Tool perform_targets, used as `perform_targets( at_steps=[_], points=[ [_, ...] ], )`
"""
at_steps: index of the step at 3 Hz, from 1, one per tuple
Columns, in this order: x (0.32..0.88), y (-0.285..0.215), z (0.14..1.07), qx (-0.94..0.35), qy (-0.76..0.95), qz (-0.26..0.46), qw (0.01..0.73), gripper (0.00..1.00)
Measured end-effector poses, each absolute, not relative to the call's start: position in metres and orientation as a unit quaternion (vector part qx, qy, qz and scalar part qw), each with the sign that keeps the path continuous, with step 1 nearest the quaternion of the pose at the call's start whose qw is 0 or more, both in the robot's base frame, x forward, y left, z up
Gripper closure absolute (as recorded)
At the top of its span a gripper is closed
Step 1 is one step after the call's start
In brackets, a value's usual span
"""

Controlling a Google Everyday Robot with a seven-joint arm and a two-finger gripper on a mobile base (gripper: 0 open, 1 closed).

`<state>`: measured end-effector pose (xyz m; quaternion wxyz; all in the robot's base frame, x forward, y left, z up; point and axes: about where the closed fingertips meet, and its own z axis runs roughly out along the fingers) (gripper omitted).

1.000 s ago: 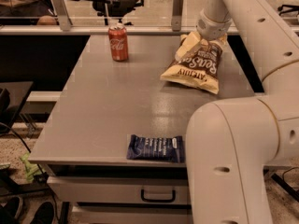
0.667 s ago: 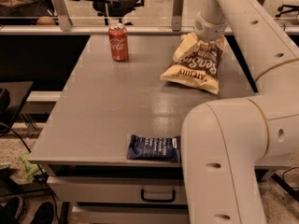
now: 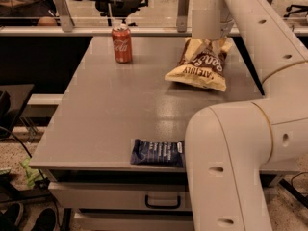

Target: Pick brown chip bag

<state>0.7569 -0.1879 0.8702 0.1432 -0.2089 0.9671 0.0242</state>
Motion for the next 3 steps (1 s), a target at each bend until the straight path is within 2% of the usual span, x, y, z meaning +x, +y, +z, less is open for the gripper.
perform_targets(
  at_steps=[2, 3],
  points=[
    [0.751, -0.185, 0.905, -0.234, 0.955, 0.037, 0.178, 0.86],
    [0.745, -0.179, 0.936, -0.258, 0.943, 0.041, 0.206, 1.00]
  ],
)
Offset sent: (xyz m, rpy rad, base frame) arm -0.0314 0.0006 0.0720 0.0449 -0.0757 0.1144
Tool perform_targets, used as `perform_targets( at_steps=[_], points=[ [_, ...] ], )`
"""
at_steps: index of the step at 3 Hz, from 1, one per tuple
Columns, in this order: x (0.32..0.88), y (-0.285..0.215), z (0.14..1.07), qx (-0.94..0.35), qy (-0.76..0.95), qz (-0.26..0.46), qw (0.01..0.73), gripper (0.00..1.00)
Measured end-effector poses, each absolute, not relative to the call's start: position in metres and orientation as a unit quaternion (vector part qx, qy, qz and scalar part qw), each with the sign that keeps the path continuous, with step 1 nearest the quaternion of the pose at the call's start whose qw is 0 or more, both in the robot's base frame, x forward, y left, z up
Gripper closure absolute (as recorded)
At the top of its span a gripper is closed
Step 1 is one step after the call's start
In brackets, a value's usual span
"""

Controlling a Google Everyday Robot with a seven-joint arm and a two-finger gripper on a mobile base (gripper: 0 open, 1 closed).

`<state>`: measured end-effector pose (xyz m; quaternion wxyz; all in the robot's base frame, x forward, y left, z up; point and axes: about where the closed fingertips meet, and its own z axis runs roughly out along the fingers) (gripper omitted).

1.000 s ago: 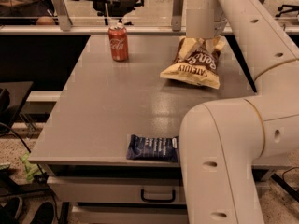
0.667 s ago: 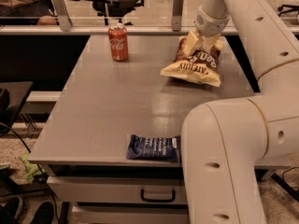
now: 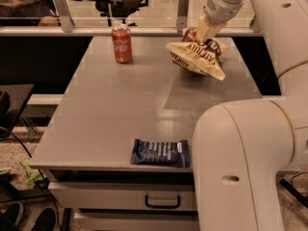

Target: Pick brown chip bag

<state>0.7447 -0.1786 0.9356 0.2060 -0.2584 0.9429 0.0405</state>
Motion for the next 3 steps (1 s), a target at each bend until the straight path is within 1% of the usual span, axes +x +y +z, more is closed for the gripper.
perform_targets(
  at_steps=[3],
  points=[
    [0.724, -0.159, 1.005, -0.323, 0.908, 0.040, 0.264, 1.00]
  ],
)
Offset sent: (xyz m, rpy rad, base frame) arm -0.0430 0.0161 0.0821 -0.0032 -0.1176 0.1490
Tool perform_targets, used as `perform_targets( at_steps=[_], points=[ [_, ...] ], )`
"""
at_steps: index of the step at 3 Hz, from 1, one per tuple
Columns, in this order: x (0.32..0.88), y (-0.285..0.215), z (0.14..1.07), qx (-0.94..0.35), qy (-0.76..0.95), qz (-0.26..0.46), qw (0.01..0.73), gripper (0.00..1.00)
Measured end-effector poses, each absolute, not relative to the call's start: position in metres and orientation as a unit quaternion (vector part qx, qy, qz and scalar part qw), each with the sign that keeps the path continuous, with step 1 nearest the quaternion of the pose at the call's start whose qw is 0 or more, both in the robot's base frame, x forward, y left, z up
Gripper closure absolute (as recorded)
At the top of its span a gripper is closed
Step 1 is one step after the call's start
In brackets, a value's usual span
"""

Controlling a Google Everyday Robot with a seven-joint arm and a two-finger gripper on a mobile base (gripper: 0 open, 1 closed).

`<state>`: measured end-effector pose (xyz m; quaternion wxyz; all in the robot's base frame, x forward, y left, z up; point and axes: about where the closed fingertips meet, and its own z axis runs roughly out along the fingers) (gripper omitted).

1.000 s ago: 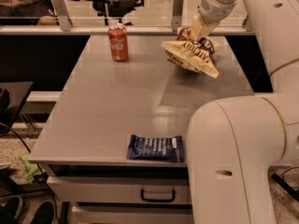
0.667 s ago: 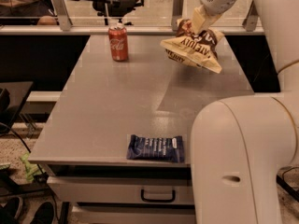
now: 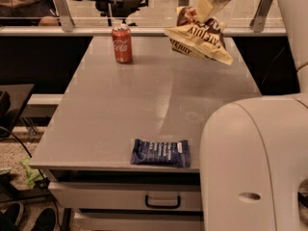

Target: Pick brown chip bag

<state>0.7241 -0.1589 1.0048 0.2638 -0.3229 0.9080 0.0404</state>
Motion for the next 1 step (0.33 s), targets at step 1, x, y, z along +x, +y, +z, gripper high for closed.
perform_targets(
  at_steps=[1],
  points=[
    [0.7284, -0.1561, 1.0047, -0.324, 0.906, 0.040, 0.270, 1.00]
  ],
)
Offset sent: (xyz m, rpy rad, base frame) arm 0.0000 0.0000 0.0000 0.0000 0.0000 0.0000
